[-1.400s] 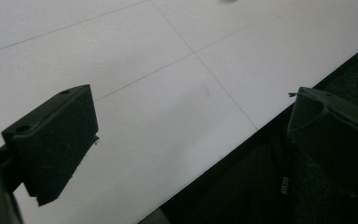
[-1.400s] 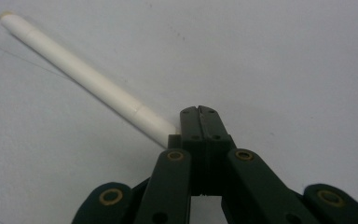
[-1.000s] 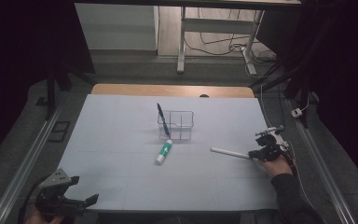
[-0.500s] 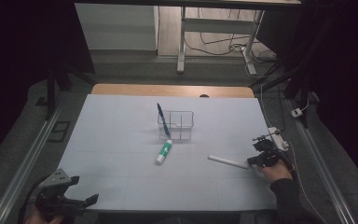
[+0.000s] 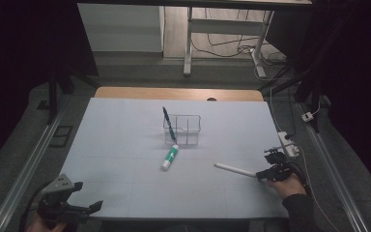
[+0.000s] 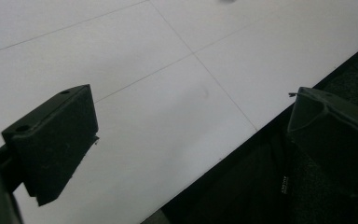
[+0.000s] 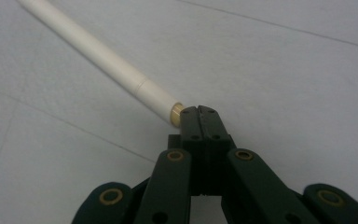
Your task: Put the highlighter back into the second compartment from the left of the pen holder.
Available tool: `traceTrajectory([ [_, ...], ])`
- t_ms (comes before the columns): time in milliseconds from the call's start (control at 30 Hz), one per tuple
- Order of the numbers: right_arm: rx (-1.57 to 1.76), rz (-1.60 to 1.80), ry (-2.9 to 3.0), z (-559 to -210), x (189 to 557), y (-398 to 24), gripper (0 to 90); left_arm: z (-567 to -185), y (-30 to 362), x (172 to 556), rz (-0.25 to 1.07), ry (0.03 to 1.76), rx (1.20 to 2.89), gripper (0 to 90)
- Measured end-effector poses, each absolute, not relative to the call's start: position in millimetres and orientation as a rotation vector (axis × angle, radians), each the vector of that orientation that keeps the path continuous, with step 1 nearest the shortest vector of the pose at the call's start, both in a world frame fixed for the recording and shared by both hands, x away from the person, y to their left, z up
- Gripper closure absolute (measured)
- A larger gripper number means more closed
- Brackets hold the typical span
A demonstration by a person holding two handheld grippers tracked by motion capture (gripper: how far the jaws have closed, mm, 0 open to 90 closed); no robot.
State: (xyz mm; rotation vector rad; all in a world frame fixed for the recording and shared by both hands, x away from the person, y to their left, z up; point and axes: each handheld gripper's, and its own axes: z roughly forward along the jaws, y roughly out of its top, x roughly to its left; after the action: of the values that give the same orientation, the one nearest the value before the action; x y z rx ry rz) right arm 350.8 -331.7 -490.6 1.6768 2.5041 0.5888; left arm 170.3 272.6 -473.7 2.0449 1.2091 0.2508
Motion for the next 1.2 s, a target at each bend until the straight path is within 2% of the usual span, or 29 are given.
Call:
traceTrajectory([
  [467, 1.572, 0.574, 2.638, -492.4, 337.0, -299.1, 89.4, -473.8, 272.5, 170.7, 0.25, 1.21, 2.046, 2.0],
  [633, 1.424, 0.596, 2.663, -487.8, 332.3, -292.6, 87.4, -473.8, 272.6, 170.6, 0.249, 1.209, 2.045, 2.0],
  [667, 1.398, 0.607, 2.666, -486.0, 331.1, -290.6, 84.5, -473.8, 272.6, 170.7, 0.249, 1.209, 2.045, 2.0],
  [833, 1.23, 0.728, 2.745, -479.5, 318.1, -269.4, 56.6, -473.8, 272.8, 170.8, 0.248, 1.21, 2.045, 2.0],
  [900, 1.16, 0.724, 2.77, -479.1, 312.4, -258.5, 49.8, -473.8, 272.7, 170.7, 0.249, 1.209, 2.045, 2.0],
  [1100, 1.011, 0.705, 2.846, -484.3, 298.4, -227.1, 22.0, -473.8, 272.6, 170.8, 0.248, 1.21, 2.045, 2.0],
  [1200, 0.959, 0.696, 2.872, -487.6, 293.1, -212.3, 16.5, -473.9, 272.6, 170.9, 0.248, 1.209, 2.046, 2.0],
])
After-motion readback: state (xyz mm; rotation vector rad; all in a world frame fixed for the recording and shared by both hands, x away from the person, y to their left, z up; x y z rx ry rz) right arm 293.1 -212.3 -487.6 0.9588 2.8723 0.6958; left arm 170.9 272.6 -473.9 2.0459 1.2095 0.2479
